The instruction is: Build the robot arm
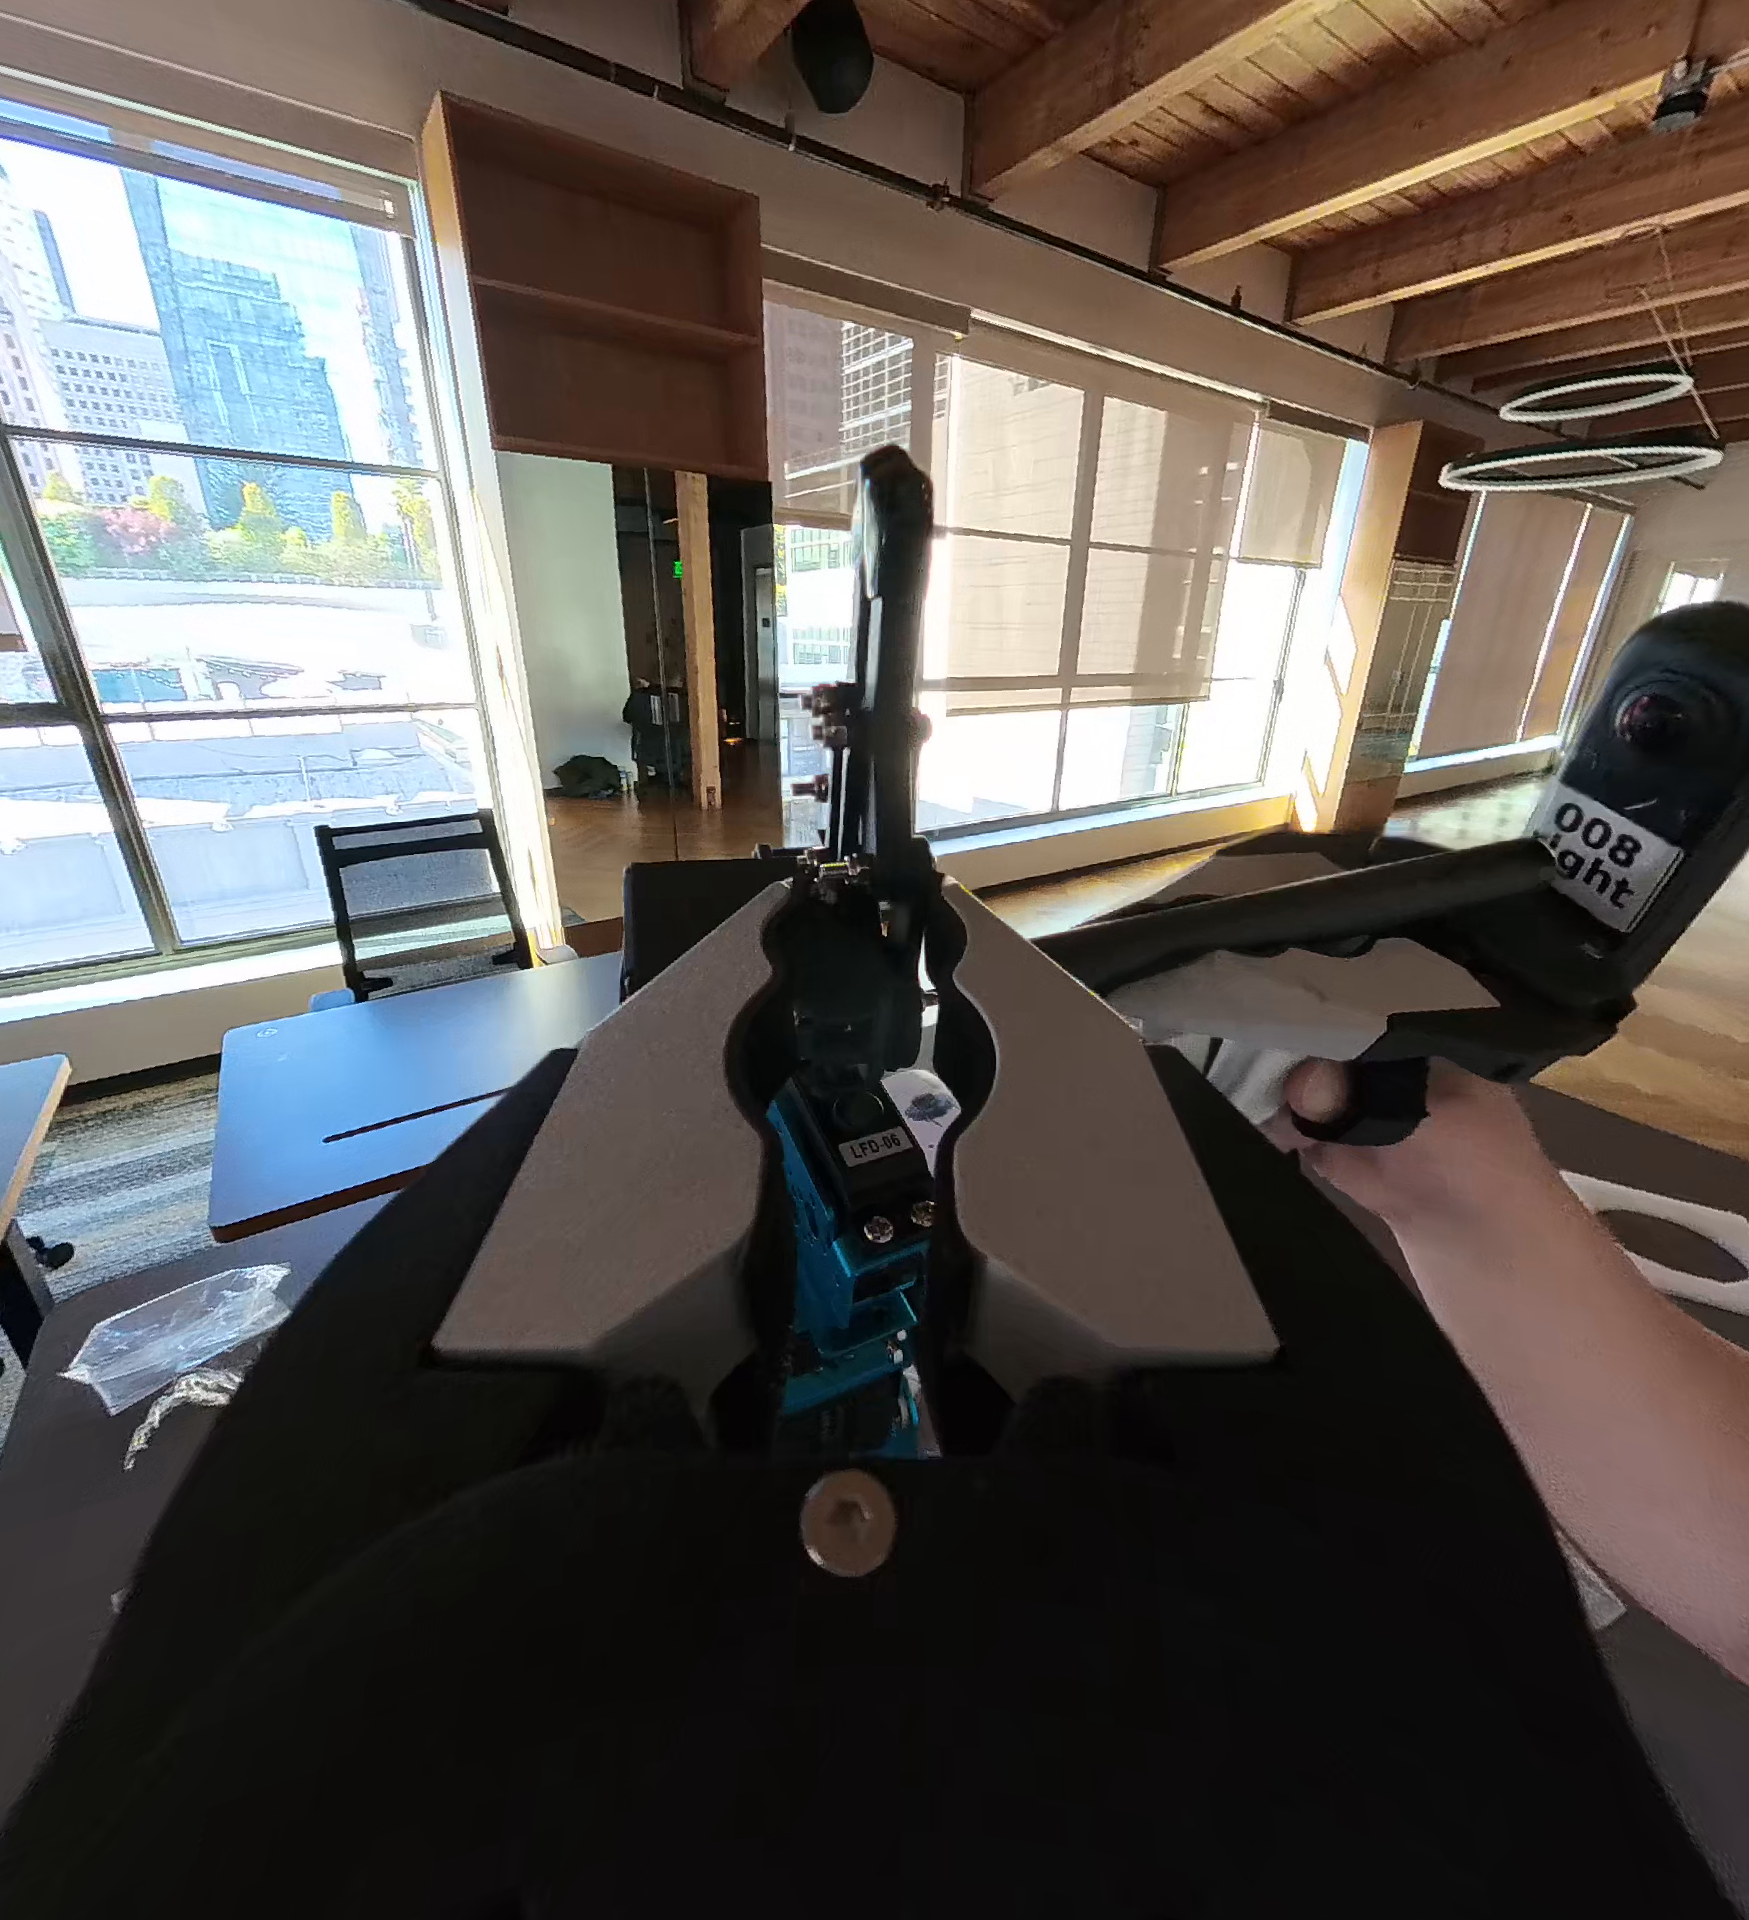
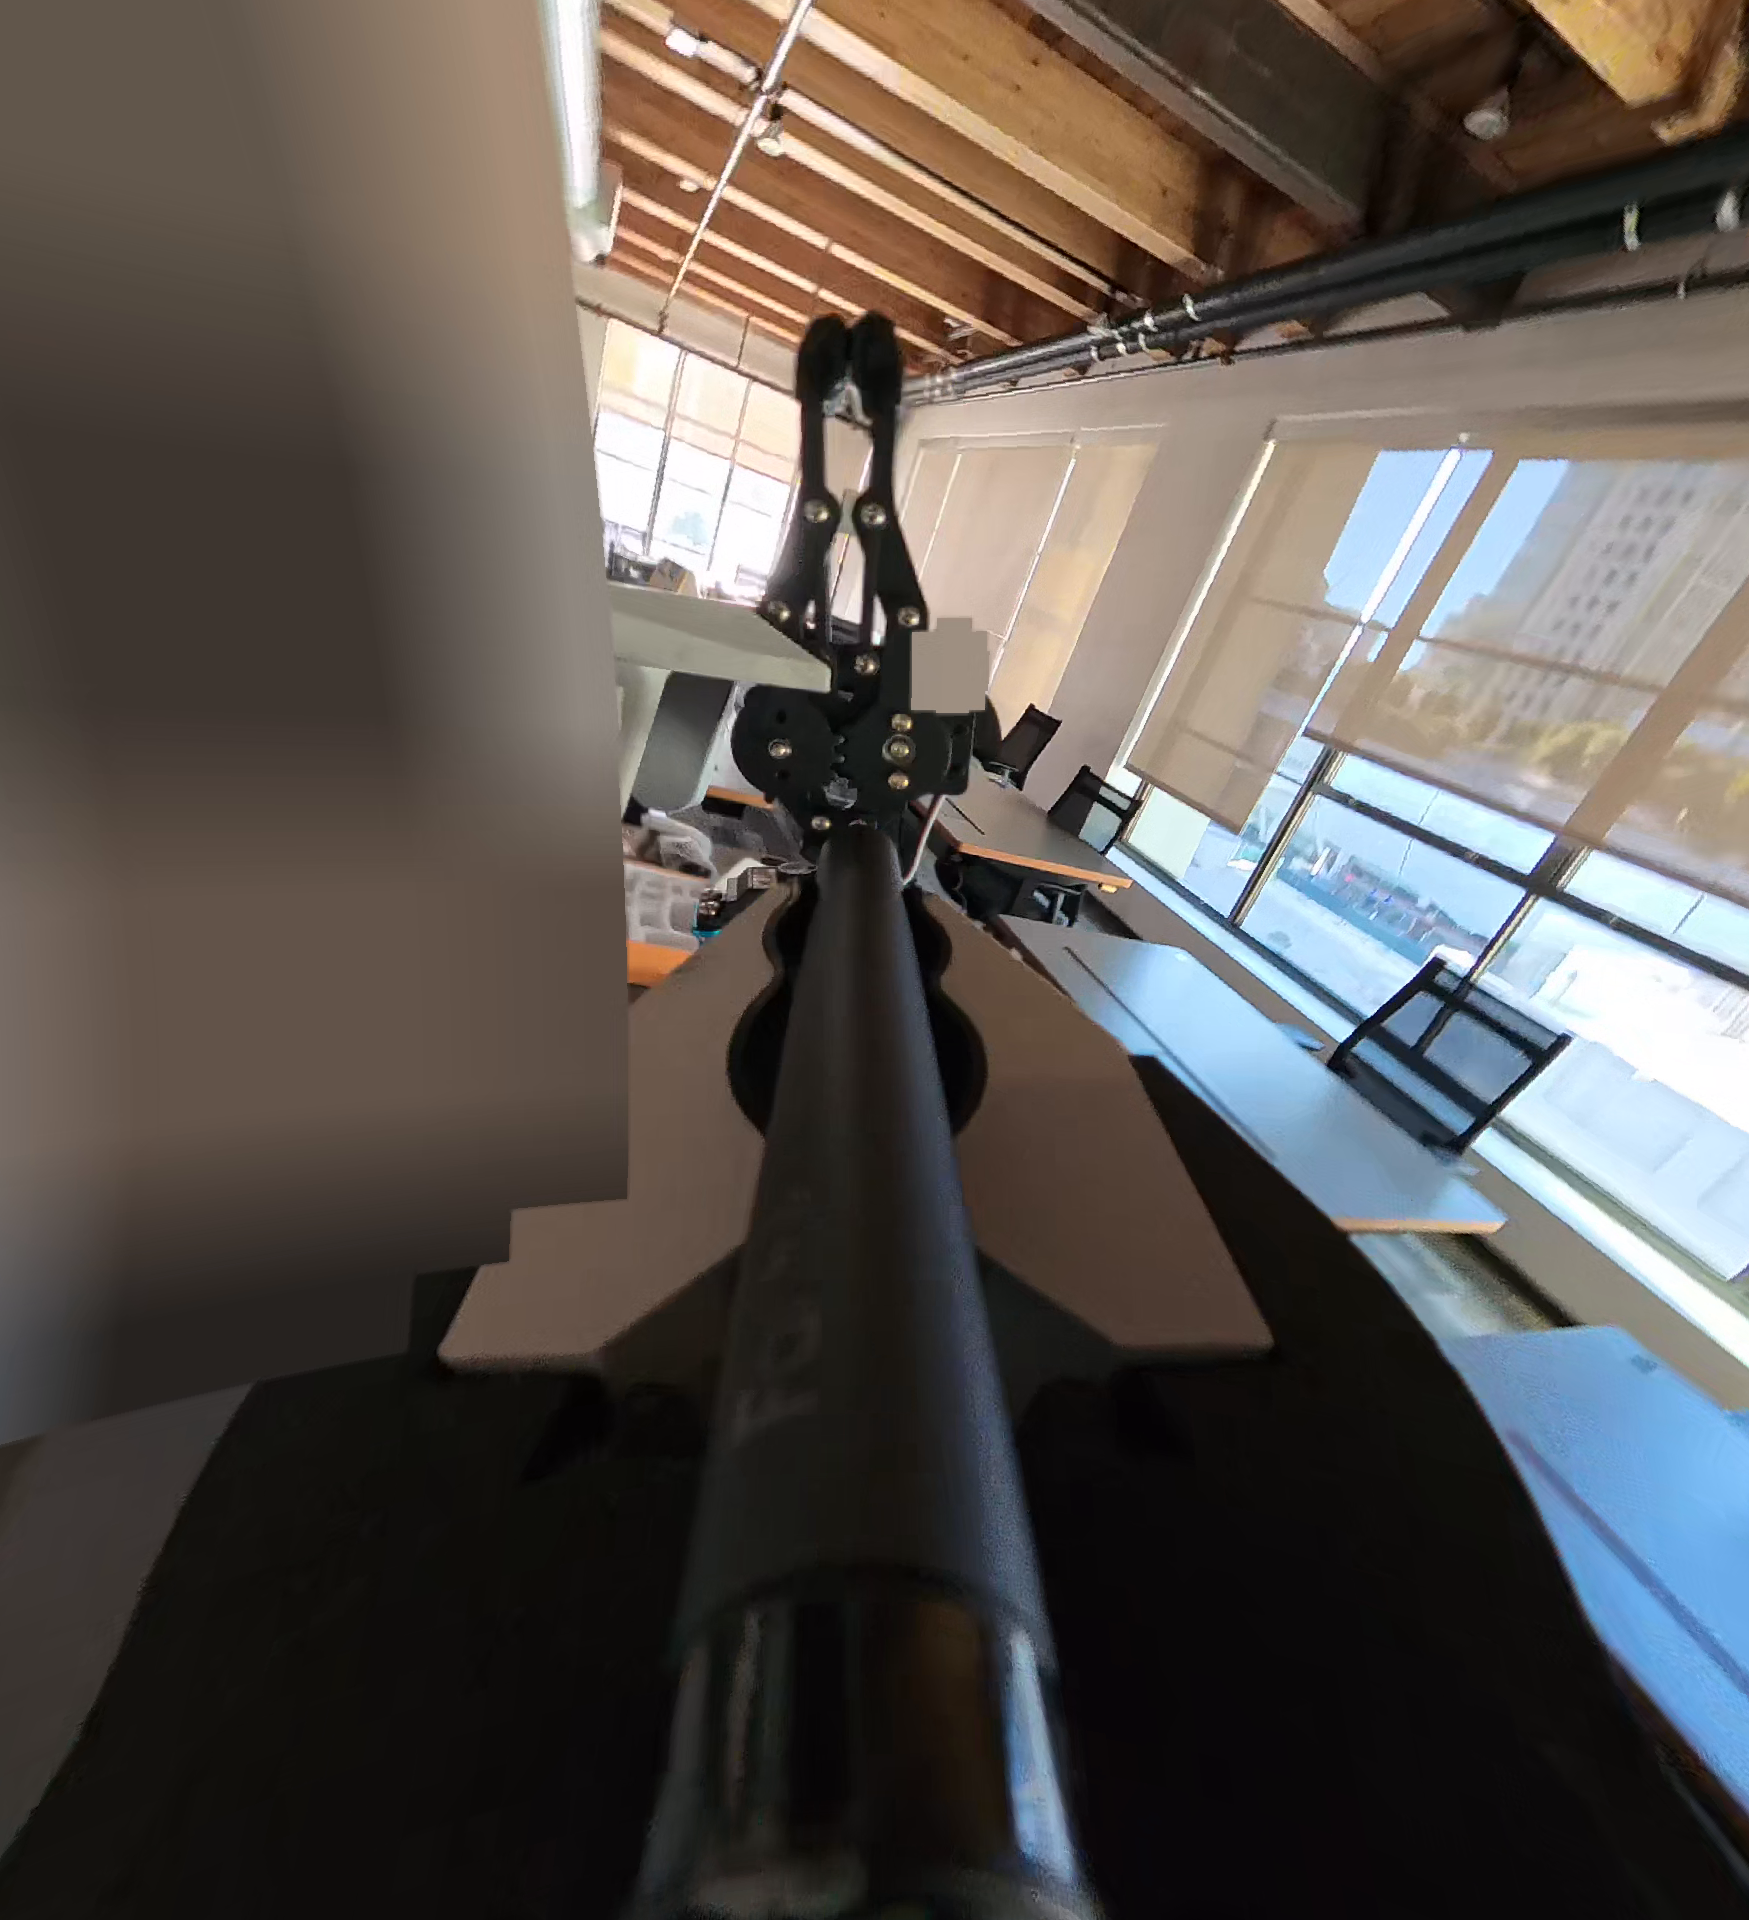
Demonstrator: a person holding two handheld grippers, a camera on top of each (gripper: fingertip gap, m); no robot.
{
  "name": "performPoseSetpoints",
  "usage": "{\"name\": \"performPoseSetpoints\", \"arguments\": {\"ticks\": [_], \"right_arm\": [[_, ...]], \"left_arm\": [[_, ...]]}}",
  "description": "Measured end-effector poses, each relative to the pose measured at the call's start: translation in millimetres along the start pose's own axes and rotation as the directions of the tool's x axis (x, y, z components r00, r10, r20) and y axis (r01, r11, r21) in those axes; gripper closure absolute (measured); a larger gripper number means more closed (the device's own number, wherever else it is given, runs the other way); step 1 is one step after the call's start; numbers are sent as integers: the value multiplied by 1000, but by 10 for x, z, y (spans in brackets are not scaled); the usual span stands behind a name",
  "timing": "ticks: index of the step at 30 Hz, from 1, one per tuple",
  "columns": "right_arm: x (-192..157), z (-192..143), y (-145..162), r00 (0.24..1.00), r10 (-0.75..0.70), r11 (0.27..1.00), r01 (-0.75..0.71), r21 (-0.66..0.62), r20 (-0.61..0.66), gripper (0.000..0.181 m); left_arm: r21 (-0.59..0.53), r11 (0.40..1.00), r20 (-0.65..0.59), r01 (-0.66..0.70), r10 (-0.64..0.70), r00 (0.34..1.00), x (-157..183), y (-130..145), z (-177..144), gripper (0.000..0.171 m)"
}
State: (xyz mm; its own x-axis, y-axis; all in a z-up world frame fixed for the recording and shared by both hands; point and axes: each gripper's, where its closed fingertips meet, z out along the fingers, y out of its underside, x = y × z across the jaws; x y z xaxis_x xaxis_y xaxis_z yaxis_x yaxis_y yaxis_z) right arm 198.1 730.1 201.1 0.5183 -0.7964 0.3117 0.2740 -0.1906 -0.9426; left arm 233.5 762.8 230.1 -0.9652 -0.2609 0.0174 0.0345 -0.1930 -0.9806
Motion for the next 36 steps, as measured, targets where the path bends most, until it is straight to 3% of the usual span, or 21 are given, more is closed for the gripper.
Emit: {"name": "performPoseSetpoints", "arguments": {"ticks": [1,6,9,11,15,17,21,25,30,33,36], "right_arm": [[-1,1,14,998,53,999,-53,9,-15,165],[11,-3,76,904,426,900,-420,120,-31,164],[20,-5,99,848,530,839,-522,153,-12,165],[13,-7,98,859,513,848,-506,157,0,165],[-15,-10,60,984,172,978,-176,114,39,165],[-13,-16,45,999,-7,997,3,82,47,165],[-40,-23,26,922,-384,923,383,35,40,165],[-20,-32,33,832,-552,834,550,55,52,164],[23,-20,39,938,-345,936,341,85,40,165],[41,-5,70,999,-37,990,35,135,13,164],[54,5,128,966,259,947,-253,198,-7,164]], "left_arm": [[5,1000,3,3,-3,1000,-3,-1,-4,152],[17,1000,22,2,-2,1000,-8,-6,-7,152],[14,1000,26,-3,3,1000,-4,-5,-2,152],[13,1000,25,-7,7,1000,2,-5,-6,152],[14,1000,2,8,-8,1000,17,-2,-22,152],[8,1000,-1,0,0,1000,26,3,-14,152],[-1,1000,-9,-4,4,1000,34,8,11,152],[0,1000,-24,4,-4,1000,39,12,30,152],[13,1000,-2,12,-12,1000,21,1,45,152],[33,999,21,31,-32,999,1,-8,43,152],[43,999,54,34,-36,998,-17,-10,45,152]]}}
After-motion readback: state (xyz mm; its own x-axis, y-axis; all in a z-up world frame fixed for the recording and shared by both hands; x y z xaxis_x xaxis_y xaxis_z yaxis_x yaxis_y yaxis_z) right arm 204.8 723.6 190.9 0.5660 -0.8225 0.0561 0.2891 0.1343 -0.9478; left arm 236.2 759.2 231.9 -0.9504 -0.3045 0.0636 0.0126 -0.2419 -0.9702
